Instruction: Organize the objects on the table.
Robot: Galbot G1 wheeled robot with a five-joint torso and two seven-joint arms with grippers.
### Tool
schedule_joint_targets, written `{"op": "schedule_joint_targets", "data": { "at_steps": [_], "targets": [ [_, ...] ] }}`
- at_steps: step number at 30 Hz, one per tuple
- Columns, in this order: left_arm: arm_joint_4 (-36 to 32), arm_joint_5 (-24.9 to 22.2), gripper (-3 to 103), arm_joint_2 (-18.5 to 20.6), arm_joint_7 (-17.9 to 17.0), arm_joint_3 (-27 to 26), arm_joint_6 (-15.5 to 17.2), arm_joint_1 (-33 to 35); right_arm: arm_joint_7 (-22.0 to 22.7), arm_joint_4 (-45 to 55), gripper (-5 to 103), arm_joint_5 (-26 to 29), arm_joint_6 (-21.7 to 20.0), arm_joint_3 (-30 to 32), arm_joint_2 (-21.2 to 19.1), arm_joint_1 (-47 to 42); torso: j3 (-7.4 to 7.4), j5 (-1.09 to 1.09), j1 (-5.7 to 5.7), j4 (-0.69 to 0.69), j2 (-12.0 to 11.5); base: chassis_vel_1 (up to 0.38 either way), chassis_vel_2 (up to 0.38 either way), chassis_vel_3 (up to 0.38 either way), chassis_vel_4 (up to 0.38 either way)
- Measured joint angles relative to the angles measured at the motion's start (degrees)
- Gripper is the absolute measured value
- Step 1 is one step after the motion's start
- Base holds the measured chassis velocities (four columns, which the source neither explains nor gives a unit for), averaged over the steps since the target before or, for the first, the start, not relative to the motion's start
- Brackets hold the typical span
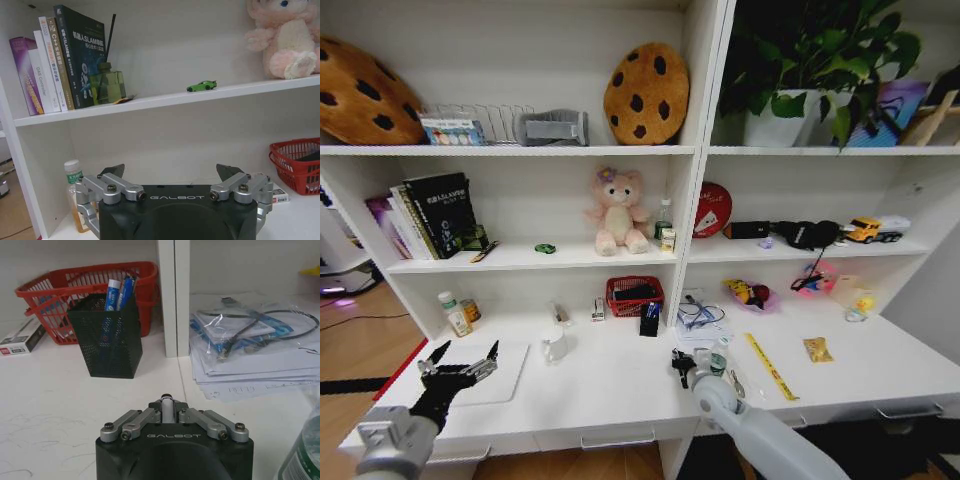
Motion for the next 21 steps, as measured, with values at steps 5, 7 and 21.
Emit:
{"op": "schedule_joint_targets", "data": {
  "at_steps": [5,7,21],
  "targets": [
    [0.0,0.0,100,0.0,0.0,0.0,0.0,0.0,-6.96,1.52,11,-10.6,7.37,0.03,0.24,-0.78,0.0,0.0,0.0,0.0,0.0,0.0,0.0,0.0,0.0],
    [0.0,0.0,100,0.0,0.0,0.0,0.0,0.0,-11.23,2.36,11,-17.89,12.28,-0.25,0.2,-0.58,0.0,-0.01,0.0,-0.01,0.0,0.0,0.0,0.0,0.0],
    [0.0,0.0,100,0.0,0.0,0.0,0.0,0.0,-16.83,-8.09,11,-30.73,29.22,-1.48,5.8,5.42,0.0,-0.01,0.0,0.0,0.0,0.0,0.0,0.0,0.0]
  ]
}}
